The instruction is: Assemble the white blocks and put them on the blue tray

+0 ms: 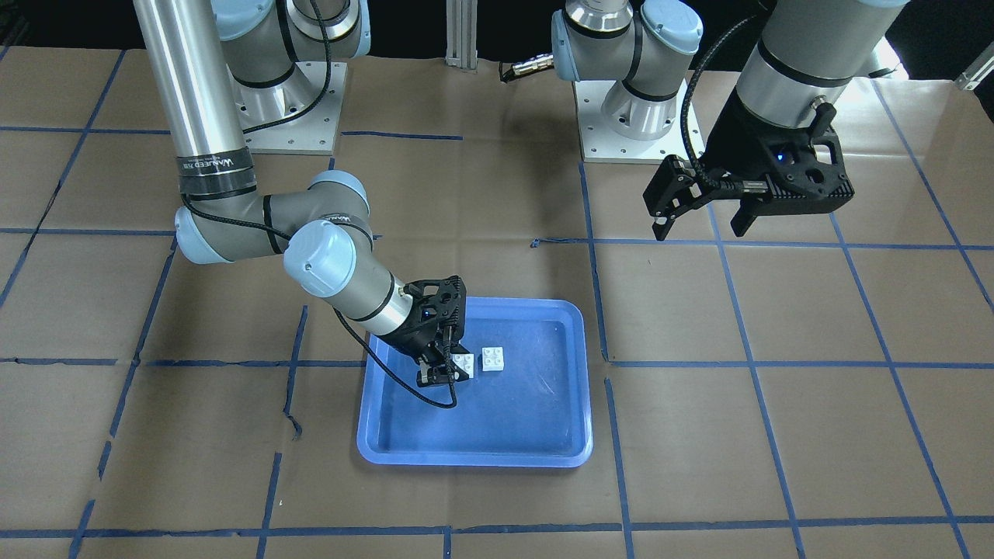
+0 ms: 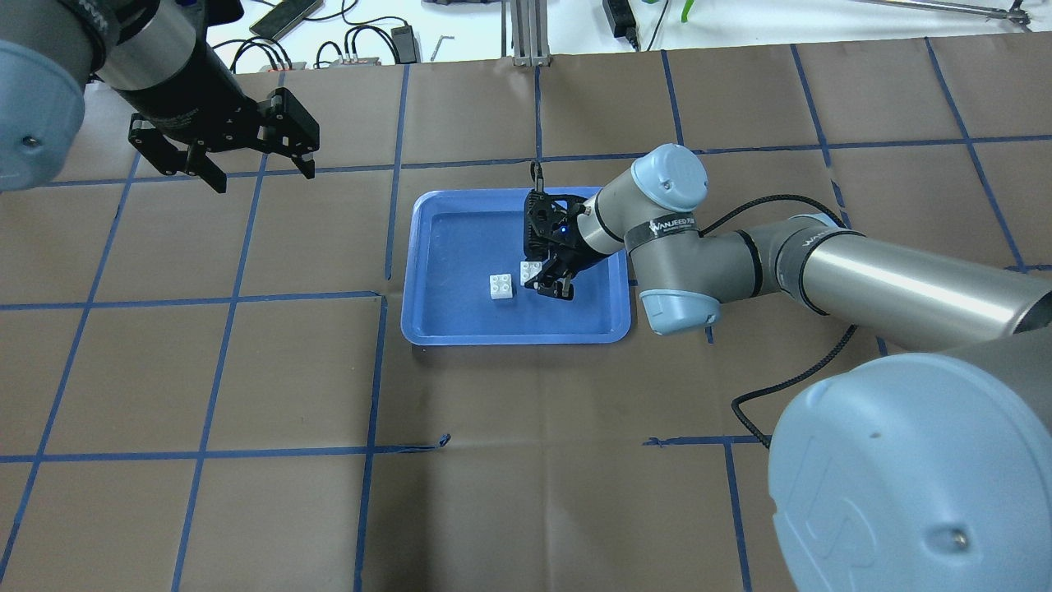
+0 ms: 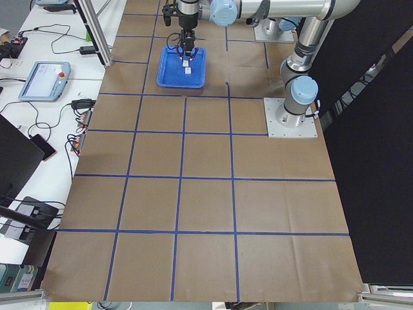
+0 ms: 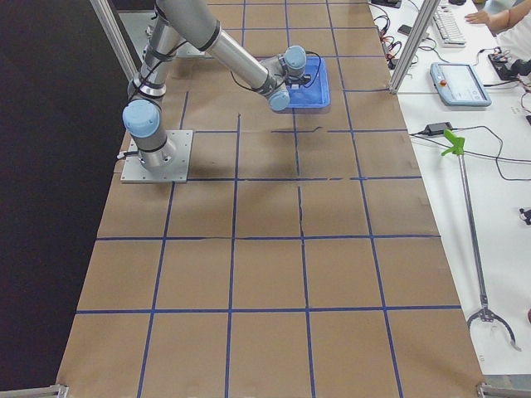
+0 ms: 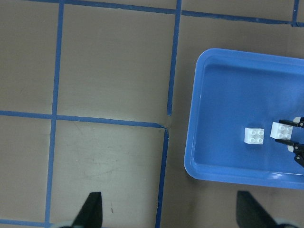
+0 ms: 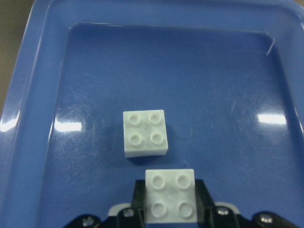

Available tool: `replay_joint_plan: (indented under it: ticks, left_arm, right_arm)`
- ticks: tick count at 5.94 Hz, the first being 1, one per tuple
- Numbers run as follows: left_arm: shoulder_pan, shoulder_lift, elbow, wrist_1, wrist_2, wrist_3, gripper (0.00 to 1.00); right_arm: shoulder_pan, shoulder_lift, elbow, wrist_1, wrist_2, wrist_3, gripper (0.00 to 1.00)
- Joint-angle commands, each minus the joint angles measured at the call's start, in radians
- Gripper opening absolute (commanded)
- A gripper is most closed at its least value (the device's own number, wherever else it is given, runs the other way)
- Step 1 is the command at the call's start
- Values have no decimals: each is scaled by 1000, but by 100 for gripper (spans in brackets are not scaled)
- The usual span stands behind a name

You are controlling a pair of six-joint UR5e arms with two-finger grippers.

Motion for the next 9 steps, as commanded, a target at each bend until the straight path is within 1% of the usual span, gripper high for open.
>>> replay_joint_plan:
  ticks: [1,2,6,9]
  left_arm:
    - [-5,24,7,-73,-1,-2,99]
    - [-4,27,7,-72,-3,0,99]
    - [9,4,6,-58,-7,-2,99]
    - [10,8,7,-58,-6,-5,99]
  right_arm:
    - [13,3,-2,-4,-3,7,28]
    - [14,3,-2,-5,-4,37,28]
    - [16,3,4,-1,-4,39,28]
    - [31,4,4,-1,-4,45,28]
